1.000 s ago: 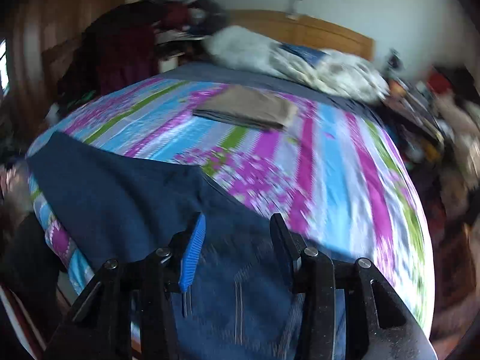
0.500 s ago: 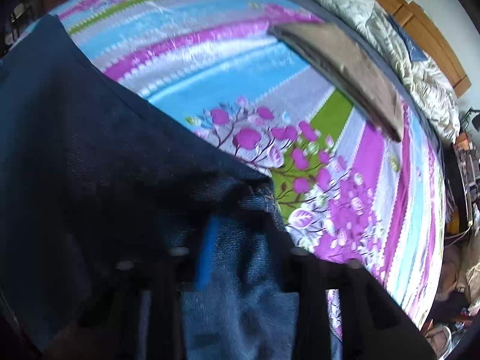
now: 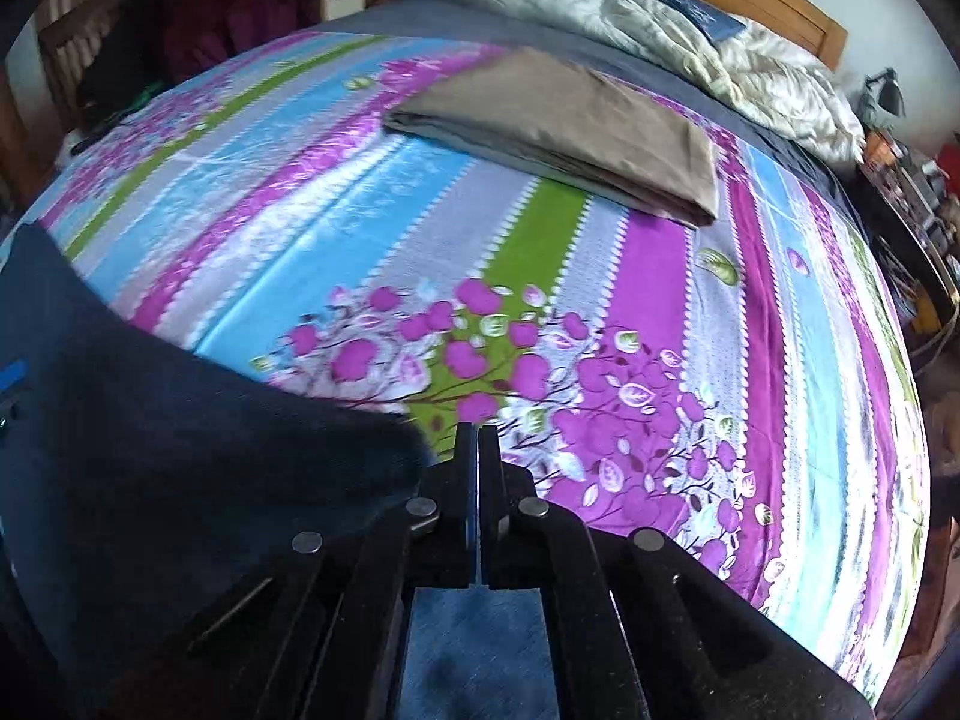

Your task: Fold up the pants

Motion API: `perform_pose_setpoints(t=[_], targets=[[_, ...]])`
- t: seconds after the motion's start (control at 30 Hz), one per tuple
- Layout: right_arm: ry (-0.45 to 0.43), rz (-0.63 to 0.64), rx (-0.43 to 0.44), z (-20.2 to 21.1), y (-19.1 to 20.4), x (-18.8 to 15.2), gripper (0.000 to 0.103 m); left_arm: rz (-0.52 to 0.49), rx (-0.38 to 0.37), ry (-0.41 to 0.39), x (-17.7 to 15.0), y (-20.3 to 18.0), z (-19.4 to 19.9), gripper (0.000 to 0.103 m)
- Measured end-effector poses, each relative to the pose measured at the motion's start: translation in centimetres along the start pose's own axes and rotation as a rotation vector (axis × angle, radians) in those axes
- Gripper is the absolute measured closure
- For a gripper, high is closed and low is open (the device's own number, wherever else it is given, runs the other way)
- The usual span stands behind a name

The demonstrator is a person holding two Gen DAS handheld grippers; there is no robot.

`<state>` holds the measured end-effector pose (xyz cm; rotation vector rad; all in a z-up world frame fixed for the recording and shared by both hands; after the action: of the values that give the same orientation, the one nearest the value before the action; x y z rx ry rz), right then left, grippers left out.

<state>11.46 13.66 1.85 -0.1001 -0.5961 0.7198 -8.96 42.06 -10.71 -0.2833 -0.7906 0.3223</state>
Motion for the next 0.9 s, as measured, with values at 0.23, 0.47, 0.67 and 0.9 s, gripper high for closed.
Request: perform_pose_setpoints(t=[0.23,0.47,0.67,0.9], targets=[[0.078,0.094,0.098,-3.9,3.0,-0.4,0.103,-0.02,-0.013,-0.006,-0.4,-0.8,-0.7,0.014],[-0.048,-0.201,0.063,0.9,-1.4,1.2,0.101,-0.014,-0.031,-0.017,-0.5,-0.8,-0.5,0.013],[-0.04,-0.07,0.323,3.2,7.5,-2.3,0.101,-0.018,-0.046,-0.023,-0.6,-0.9,-0.5,0.01],[-0.017,-0.225,0.268,-3.4,7.9,2.6,0.103,-0.019,-0.051,-0.03,-0.7,-1.0,-0.3,0.009]])
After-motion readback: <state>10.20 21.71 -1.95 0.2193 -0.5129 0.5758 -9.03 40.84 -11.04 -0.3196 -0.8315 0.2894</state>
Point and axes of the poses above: each gripper's, at about its wrist camera, not at the fingertips, and z roughly against the way its jaws point, y to its left, x to its top, the point moved 4 cm from there along -z, roughly the way its jaws point, and after that the axes turned 12 degrees about -x, right-handed, at the moved point
